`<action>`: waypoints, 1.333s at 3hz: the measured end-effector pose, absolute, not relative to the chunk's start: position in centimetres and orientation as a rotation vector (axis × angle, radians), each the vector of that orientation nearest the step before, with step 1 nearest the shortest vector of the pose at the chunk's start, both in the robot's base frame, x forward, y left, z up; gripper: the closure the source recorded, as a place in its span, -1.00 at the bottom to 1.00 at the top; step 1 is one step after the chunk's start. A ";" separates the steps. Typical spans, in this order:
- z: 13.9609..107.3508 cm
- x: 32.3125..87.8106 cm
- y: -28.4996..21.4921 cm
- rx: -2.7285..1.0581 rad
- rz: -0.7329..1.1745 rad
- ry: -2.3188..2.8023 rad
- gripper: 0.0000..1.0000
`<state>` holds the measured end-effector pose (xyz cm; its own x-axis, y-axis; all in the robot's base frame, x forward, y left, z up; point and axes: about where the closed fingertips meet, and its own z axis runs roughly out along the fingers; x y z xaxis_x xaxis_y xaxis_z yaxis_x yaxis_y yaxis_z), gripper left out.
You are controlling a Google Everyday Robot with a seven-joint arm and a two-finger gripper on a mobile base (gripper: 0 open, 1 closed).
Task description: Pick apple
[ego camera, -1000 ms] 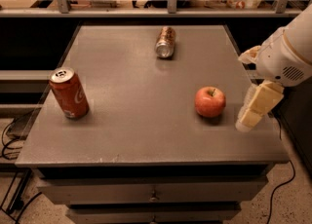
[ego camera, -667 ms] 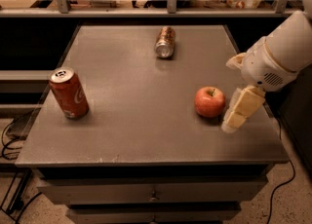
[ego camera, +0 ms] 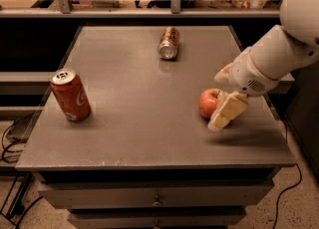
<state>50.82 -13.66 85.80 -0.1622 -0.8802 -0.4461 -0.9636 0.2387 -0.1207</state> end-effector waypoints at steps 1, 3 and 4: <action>85.2 51.2 -12.7 -1.709 0.281 2.091 -0.16; 88.7 51.7 -12.6 -1.753 0.164 2.104 0.77; 95.9 52.6 -13.9 -1.742 0.001 2.078 1.00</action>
Offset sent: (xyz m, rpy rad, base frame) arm 0.0074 0.0161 -0.0003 -0.0581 0.0064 0.0262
